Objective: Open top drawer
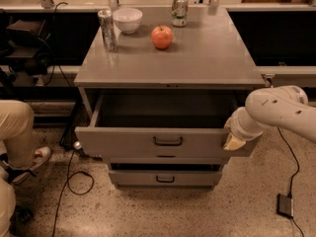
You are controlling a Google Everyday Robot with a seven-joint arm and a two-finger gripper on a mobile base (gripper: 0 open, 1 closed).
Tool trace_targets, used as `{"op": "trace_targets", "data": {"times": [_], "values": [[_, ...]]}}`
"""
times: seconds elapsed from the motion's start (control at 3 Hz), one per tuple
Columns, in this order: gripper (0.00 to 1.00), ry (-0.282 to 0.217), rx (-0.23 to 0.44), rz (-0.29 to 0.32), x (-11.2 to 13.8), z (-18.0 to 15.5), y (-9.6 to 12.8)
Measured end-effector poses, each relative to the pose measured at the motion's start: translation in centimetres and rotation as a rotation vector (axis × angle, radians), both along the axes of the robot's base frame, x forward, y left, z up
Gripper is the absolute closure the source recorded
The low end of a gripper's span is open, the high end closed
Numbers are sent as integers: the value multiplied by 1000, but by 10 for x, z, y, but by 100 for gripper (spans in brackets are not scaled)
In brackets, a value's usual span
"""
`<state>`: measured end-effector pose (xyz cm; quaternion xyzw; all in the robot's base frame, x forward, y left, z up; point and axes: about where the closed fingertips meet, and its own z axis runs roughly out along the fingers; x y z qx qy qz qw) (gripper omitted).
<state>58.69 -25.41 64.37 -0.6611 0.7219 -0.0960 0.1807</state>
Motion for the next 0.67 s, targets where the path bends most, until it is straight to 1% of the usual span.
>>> {"op": "trace_targets", "data": {"times": [0.33,0.67], "values": [[100,6,-18,-21,-19,3,-7],[100,6,-18,-21,-20,3,-7]]}}
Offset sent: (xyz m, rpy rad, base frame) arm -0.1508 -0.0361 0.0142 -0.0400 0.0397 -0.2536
